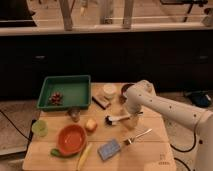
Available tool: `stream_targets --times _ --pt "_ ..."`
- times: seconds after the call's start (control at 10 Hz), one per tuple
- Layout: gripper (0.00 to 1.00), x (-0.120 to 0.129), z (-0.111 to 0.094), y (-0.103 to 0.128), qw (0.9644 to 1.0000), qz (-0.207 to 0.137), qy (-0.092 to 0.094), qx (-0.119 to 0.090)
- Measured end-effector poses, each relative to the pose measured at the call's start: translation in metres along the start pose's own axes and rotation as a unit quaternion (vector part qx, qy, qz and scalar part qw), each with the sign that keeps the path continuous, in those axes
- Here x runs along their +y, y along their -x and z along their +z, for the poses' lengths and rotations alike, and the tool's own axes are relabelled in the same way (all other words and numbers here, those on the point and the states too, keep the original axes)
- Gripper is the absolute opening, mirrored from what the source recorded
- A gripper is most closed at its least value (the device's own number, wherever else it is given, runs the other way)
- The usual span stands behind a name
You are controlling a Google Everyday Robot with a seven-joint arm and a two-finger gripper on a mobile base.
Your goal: Wipe red bowl with brush
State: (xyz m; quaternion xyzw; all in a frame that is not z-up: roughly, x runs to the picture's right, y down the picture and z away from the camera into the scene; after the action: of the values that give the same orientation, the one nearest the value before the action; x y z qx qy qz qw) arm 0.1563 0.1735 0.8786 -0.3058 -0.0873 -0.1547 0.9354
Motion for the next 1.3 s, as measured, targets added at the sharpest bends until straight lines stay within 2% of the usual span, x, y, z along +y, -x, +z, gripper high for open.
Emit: stream_targets --times 0.3,0.4,0.6,1.1,1.2,1.3 --pt "0.80 -0.001 0.002 0.006 1.0000 -0.006 0.002 -0.001" --pt "0.77 0.000 0.003 0.007 0.9999 -0.009 0.003 -0.002" --pt "0.61 0.000 0.003 0.011 0.9998 -0.014 0.003 -0.010" --pt "0.10 -0.002 0.002 0.017 0.9991 -0.029 0.009 -0.029" --pt "0.02 -0.002 0.002 0.017 0.9989 -0.031 0.013 -0.031" --pt "0.00 -0.003 0.003 0.017 0.9988 -0.033 0.014 -0.033"
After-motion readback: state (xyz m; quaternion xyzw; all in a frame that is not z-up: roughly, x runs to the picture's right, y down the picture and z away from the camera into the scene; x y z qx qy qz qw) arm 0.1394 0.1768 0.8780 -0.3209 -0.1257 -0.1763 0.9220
